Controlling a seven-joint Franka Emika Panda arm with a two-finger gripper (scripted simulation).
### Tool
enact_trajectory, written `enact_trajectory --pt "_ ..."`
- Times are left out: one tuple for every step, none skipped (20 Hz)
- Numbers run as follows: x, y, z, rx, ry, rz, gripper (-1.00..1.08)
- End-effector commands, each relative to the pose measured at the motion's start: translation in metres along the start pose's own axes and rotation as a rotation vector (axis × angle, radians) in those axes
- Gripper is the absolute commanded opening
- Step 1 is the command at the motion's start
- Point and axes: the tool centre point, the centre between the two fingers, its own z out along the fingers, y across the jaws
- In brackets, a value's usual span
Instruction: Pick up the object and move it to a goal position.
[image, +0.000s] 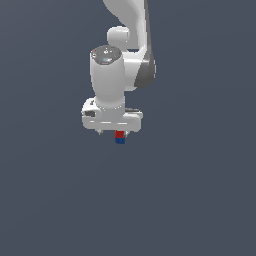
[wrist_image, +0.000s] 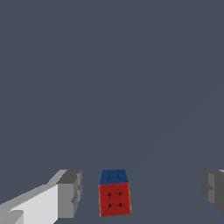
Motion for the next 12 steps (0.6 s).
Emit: enact_trajectory --pt "-0.004 -0.001 0.006 0.001 -0.003 -0.002 1.0" --pt "-0.006 -0.001 0.009 0.002 -0.004 -0.003 1.0" --pt "-0.009 -0.001 0.012 0.003 -0.006 -0.004 1.0" --pt "-0.012 -0.002 0.017 0.004 -0.008 -0.005 1.0" --pt "-0.016 -0.002 0.021 0.005 -0.01 -0.007 1.0" --pt "-0.02 -0.003 0.026 0.006 -0.012 -0.008 1.0" --pt "-0.024 -0.004 0.031 0.008 -0.014 -0.01 1.0" --pt "-0.029 -0.005 0.036 0.009 -0.016 -0.012 1.0" --pt "-0.034 -0.005 0.042 0.011 -0.019 -0.014 1.0" --pt "-0.04 -0.006 0.048 0.012 -0.022 -0.016 1.0" --pt "-0.046 -0.007 0.055 0.014 -0.025 -0.018 1.0" --pt "-0.053 -0.008 0.061 0.015 -0.028 -0.02 1.0"
